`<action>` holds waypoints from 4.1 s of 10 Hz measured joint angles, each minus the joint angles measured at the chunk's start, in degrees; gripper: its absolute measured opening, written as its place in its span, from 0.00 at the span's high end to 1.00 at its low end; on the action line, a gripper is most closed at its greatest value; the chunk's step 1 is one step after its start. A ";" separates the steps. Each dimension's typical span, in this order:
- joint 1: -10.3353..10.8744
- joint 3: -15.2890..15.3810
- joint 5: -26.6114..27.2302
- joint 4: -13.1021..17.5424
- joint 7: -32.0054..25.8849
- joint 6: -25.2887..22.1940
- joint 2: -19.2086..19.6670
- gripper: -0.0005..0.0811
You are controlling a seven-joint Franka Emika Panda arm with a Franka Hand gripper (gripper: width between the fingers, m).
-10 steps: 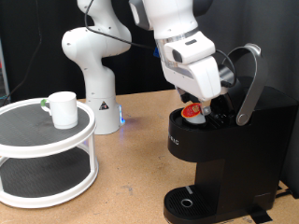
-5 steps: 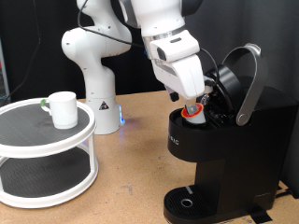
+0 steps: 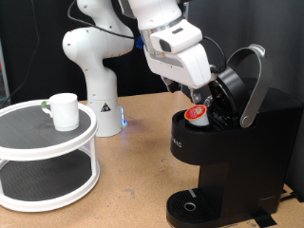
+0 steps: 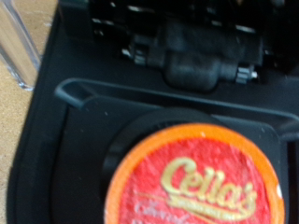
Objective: Make a cup of coffee with the keurig machine
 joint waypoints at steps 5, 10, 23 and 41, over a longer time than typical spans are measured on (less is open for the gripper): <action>0.40 1.41 -0.66 -2.16 -2.46 0.26 -0.44 0.01; 0.94 -0.98 10.56 -3.20 -22.12 2.86 0.34 0.01; 0.36 -2.23 11.21 -4.59 -23.36 5.30 2.82 0.01; 0.71 -2.21 23.64 -1.54 -32.92 0.14 4.83 0.01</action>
